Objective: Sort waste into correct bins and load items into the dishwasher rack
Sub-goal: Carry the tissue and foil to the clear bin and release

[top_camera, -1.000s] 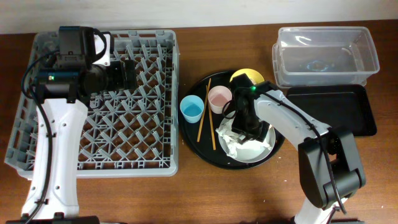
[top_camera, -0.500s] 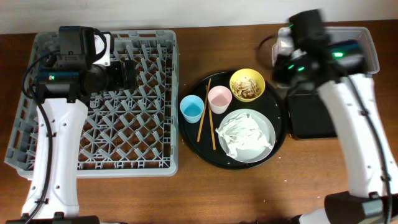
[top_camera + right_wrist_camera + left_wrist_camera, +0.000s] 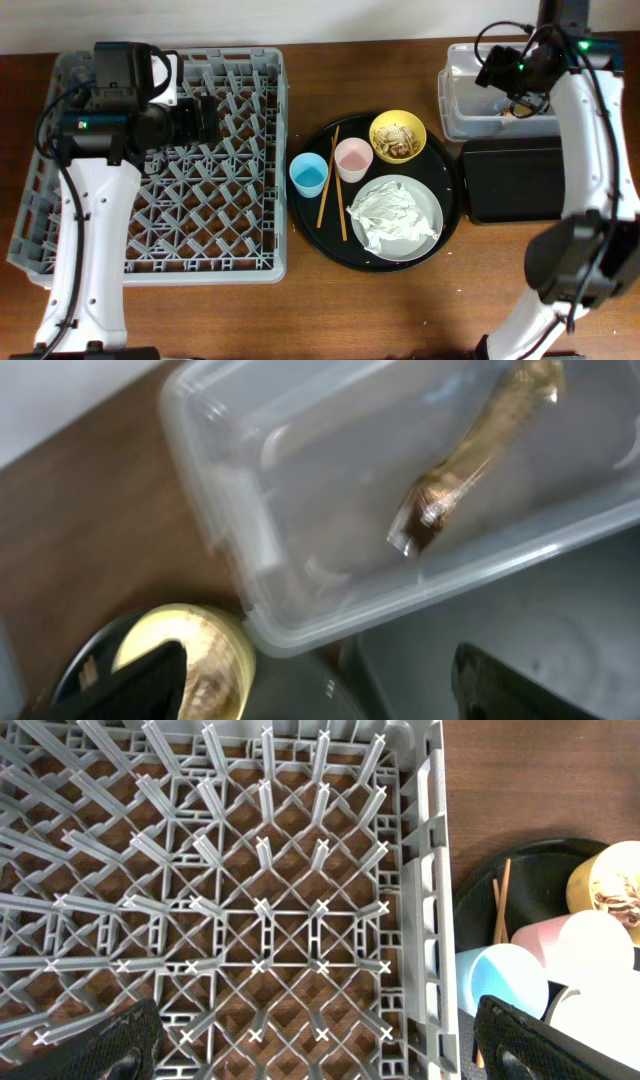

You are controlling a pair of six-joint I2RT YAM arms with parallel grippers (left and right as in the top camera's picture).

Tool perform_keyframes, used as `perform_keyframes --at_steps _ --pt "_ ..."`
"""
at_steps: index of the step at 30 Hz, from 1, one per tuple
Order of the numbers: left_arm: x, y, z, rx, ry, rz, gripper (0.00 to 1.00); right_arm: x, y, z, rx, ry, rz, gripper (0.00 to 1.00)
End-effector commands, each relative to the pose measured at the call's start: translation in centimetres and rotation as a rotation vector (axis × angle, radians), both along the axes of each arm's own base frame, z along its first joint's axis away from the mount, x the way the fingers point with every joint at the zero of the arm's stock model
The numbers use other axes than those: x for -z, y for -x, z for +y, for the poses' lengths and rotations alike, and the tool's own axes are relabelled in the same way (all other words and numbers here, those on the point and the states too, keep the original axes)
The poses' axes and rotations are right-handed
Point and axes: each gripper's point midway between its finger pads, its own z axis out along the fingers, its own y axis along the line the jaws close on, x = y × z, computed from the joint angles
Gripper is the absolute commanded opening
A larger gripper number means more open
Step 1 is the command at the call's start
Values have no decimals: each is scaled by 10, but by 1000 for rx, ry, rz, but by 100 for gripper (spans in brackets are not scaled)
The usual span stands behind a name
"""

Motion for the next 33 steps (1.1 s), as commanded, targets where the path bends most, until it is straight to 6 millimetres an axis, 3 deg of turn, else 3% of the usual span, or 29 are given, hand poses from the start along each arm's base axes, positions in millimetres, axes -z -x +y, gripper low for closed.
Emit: perform_keyframes --at_steps 1,2,5,7,8,10,14,15,16,17,18,20,21,23,25,26,27,28,29,31,33 --pt "-4 -2 -2 19 -3 -11 99 -67 57 76 -276 30 -31 85" --pt "-4 -2 -2 19 -3 -10 99 -57 84 115 -398 37 64 86" --pt "-4 -2 -2 19 -3 -10 99 -12 121 168 -619 69 230 84" --pt "-4 -2 -2 19 -3 -11 99 46 147 186 -692 102 368 84" --pt "-4 -2 -2 19 -3 -11 100 91 158 194 -725 107 415 84" --pt "-4 -2 -2 19 -3 -10 99 147 174 195 -738 107 451 84" --pt "-4 -2 -2 19 -3 -11 99 214 188 185 -730 124 415 84" --pt "-4 -2 -2 19 -3 -11 99 221 188 178 -691 153 413 84" --pt "-4 -2 -2 19 -3 -10 99 224 189 174 -667 169 415 78" --pt "-4 -2 -2 19 -3 -10 99 224 188 174 -667 168 414 30" --pt "-4 -2 -2 19 -3 -10 99 224 188 174 -660 166 415 4" --pt "-4 -2 -2 19 -3 -10 99 211 180 179 -636 151 386 4" --pt "-4 -2 -2 19 -3 -10 99 188 171 184 -638 142 353 4" --pt "-4 -2 -2 19 -3 -10 99 115 146 186 -618 142 256 4" --pt "-4 -2 -2 19 -3 -11 99 45 112 161 -521 186 120 4" --pt "-4 -2 -2 19 -3 -10 99 17 90 139 -441 224 39 4" --pt "-4 -2 -2 19 -3 -10 99 -1 71 116 -364 259 -30 4" --pt "-4 -2 -2 19 -3 -10 99 -15 44 79 -234 302 -124 4" --pt "-4 -2 -2 19 -3 -10 99 -16 25 51 -150 343 -165 4" --pt "-4 -2 -2 19 -3 -10 99 2 -9 16 -59 366 -203 4" --pt "-4 -2 -2 19 -3 -11 99 47 -38 -16 -2 369 -182 4"
